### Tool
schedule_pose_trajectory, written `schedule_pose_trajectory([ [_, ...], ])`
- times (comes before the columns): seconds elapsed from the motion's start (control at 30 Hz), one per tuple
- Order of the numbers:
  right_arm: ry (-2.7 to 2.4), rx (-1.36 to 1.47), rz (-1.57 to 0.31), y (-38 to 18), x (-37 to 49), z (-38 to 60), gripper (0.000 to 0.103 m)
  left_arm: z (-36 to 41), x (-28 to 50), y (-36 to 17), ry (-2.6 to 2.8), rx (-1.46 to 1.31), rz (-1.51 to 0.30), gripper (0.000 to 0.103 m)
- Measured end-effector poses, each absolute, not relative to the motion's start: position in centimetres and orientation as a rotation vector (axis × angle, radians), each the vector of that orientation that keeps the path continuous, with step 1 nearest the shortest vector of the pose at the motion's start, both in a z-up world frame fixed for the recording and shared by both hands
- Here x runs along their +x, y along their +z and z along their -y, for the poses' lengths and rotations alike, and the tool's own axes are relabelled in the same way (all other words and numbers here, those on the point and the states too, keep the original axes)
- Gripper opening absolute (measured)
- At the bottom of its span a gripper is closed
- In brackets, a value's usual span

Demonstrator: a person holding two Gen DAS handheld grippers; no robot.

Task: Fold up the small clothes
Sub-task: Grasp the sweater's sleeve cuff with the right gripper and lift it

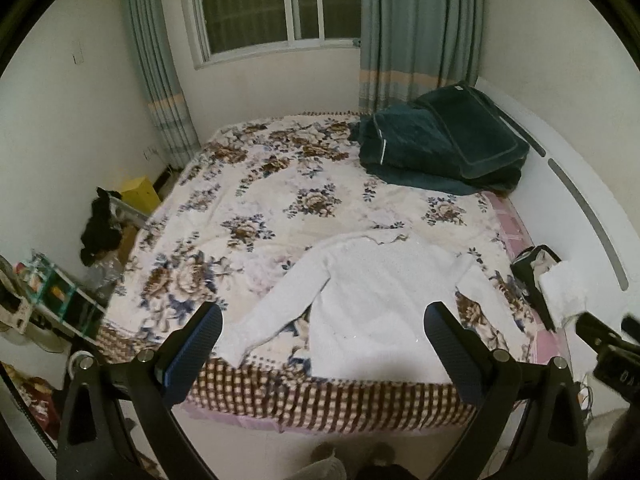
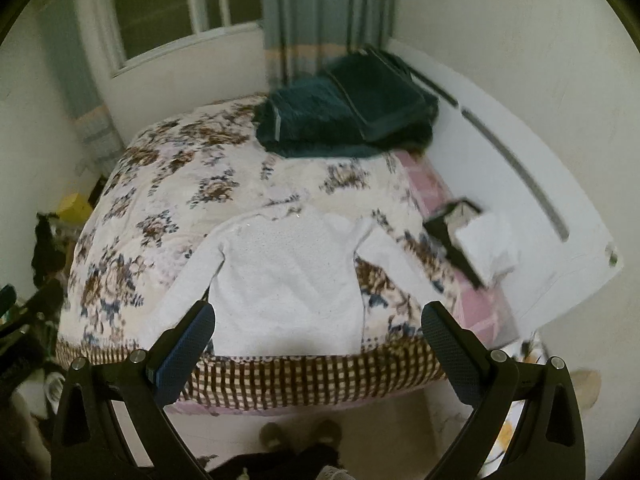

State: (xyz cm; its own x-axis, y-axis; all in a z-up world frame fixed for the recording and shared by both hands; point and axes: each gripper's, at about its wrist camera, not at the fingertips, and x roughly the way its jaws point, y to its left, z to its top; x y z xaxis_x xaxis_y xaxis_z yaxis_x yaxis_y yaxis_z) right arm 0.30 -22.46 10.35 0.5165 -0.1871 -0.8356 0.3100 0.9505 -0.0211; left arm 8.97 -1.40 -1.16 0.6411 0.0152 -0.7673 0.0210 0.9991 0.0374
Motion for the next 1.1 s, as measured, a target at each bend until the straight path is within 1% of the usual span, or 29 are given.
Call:
schedule_pose_trajectory([
  [0.2,-0.552,0.341,-1.085,-1.1,3.3,34.9,0.103,3.4,16.5,-9.4,0.029,0.082,-0.94,0.103],
  [0.23,-0.583,0.395,-1.104,-3.3,3.7,37.7,0.1,4.2,17.9,-11.2,0.039,0.088,-0.951,0.103],
  [0.27,-0.606,0.451,-1.115,-5.4,3.7,40.7,0.085,4.3,18.8,-12.5,0.051,0.096,-0.963,0.103],
  [0.3,-0.64,0.505,-1.14,-7.8,4.1,43.3,0.066,5.1,20.2,-14.4,0.072,0.109,-0.982,0.103],
  [0.33,-0.681,0.574,-1.167,-10.8,4.5,46.4,0.058,6.0,21.5,-16.3,0.084,0.117,-0.999,0.103],
  [0.37,-0.696,0.621,-1.17,-12.7,4.4,48.8,0.058,6.4,22.3,-17.7,0.094,0.124,-1.014,0.103],
  [0.47,-0.762,0.797,-1.194,-20.9,5.4,57.2,0.059,8.6,25.6,-23.1,0.126,0.16,-1.085,0.103],
  [0.5,-0.792,0.868,-1.226,-24.8,5.8,60.4,0.06,9.1,26.4,-24.6,0.137,0.17,-1.102,0.103],
  [0.57,-0.837,0.994,-1.242,-30.6,5.9,65.1,0.063,10.0,28.2,-28.2,0.167,0.181,-1.16,0.103],
  [0.6,-0.848,1.04,-1.243,-33.2,6.1,66.8,0.065,10.5,29.1,-30.1,0.187,0.185,-1.192,0.103],
  [0.67,-0.887,1.096,-1.272,-39.2,7.0,70.4,0.065,11.1,30.4,-33.1,0.23,0.2,-1.254,0.103],
  [0.73,-0.901,1.155,-1.286,-43.4,7.6,72.0,0.065,11.9,31.5,-35.8,0.261,0.211,-1.302,0.103],
  [0.77,-0.905,1.211,-1.284,-46.5,8.1,73.3,0.066,12.2,31.7,-36.7,0.272,0.22,-1.312,0.103],
  [0.83,-0.927,1.262,-1.281,-49.8,8.6,74.1,0.07,13.2,32.5,-38.6,0.297,0.26,-1.335,0.103],
  [0.9,-0.939,1.316,-1.287,-53.0,9.2,74.7,0.07,13.9,33.0,-40.0,0.298,0.285,-1.36,0.103],
  [0.93,-0.954,1.307,-1.279,-53.7,9.4,74.7,0.067,14.5,33.3,-40.6,0.294,0.3,-1.374,0.103],
  [0.97,-0.973,1.267,-1.243,-53.5,9.4,74.5,0.06,14.9,33.4,-41.1,0.287,0.312,-1.381,0.103],
  [1.0,-0.97,1.208,-1.23,-53.0,9.6,74.1,0.032,15.1,33.5,-41.5,0.278,0.322,-1.385,0.103],
  [1.03,-0.95,1.189,-1.238,-52.9,9.7,73.9,0.008,15.5,33.7,-41.9,0.273,0.328,-1.39,0.103],
  [1.1,-0.953,1.122,-1.246,-51.8,8.6,73.8,0.008,15.9,34.1,-42.6,0.271,0.353,-1.404,0.103],
])
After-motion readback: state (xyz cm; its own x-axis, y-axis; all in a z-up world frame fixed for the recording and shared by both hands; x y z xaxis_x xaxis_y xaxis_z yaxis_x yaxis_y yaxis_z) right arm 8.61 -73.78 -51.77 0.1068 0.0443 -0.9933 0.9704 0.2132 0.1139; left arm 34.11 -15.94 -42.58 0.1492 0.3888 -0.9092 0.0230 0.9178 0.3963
